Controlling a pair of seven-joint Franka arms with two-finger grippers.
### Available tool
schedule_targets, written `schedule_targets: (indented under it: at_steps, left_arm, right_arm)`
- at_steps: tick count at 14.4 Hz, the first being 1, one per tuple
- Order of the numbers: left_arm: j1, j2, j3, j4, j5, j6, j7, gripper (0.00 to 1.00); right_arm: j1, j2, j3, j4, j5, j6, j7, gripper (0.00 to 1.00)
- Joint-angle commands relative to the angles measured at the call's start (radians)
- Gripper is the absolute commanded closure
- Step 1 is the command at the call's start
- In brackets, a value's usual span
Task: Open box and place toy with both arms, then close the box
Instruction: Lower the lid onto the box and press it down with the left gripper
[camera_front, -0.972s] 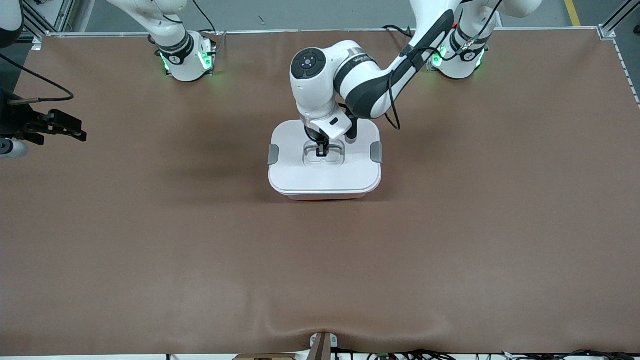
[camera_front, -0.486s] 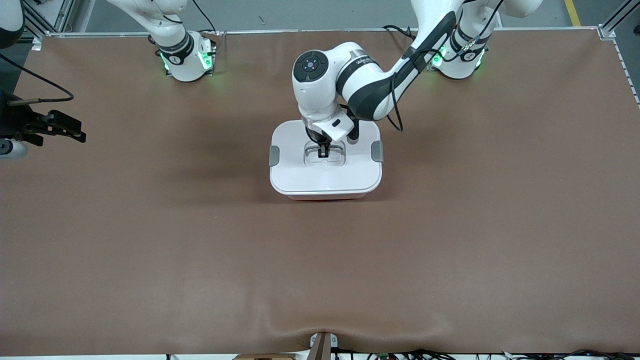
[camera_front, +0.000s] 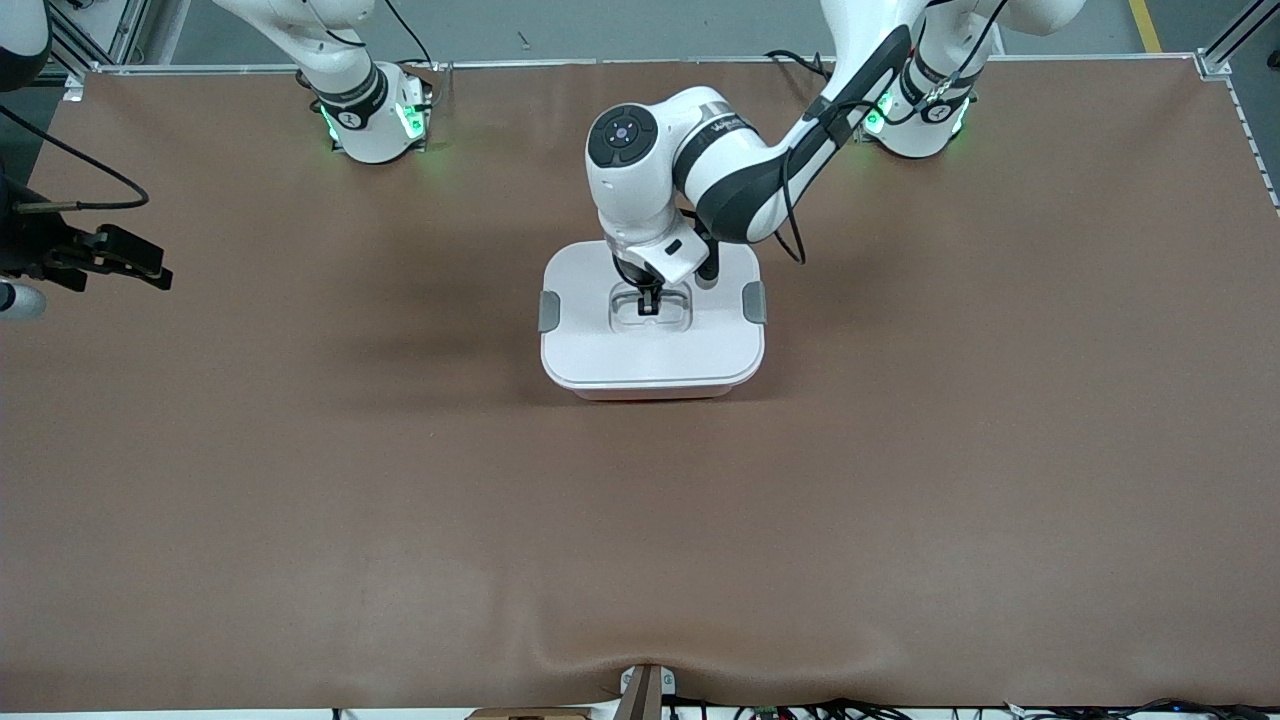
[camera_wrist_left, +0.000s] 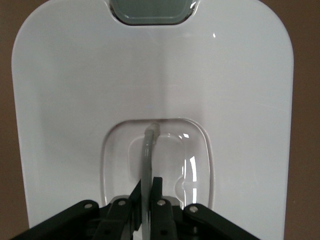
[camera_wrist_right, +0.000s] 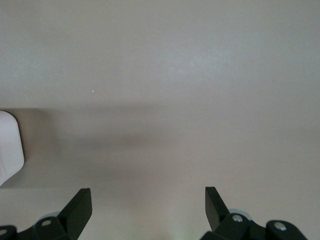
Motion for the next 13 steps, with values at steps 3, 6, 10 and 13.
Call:
schedule_targets:
  at_steps: [3,6,10,13]
  left_arm:
    - [0.004,-0.013,-0.002,-0.03,-0.012,-0.001,-0.005,1.0]
    - [0.009,-0.013,-0.002,-0.033,-0.012,-0.004,0.008,1.0]
    - [0.018,-0.01,-0.002,-0.031,-0.012,-0.004,0.024,1.0]
    - [0.021,-0.004,-0.002,-0.028,-0.012,-0.003,0.056,0.77]
  right_arm:
    - [-0.005,0.011,-0.004,0.026,0.014,-0.021,0.023,0.0]
    - [-0.025,0.013,-0.004,0.034,0.038,-0.021,0.021,0.0]
    - [-0.022,-0.009,-0.001,0.025,0.042,-0.015,0.015,0.0]
    - [-0.023,-0.01,0.003,0.02,0.042,-0.009,0.018,0.0]
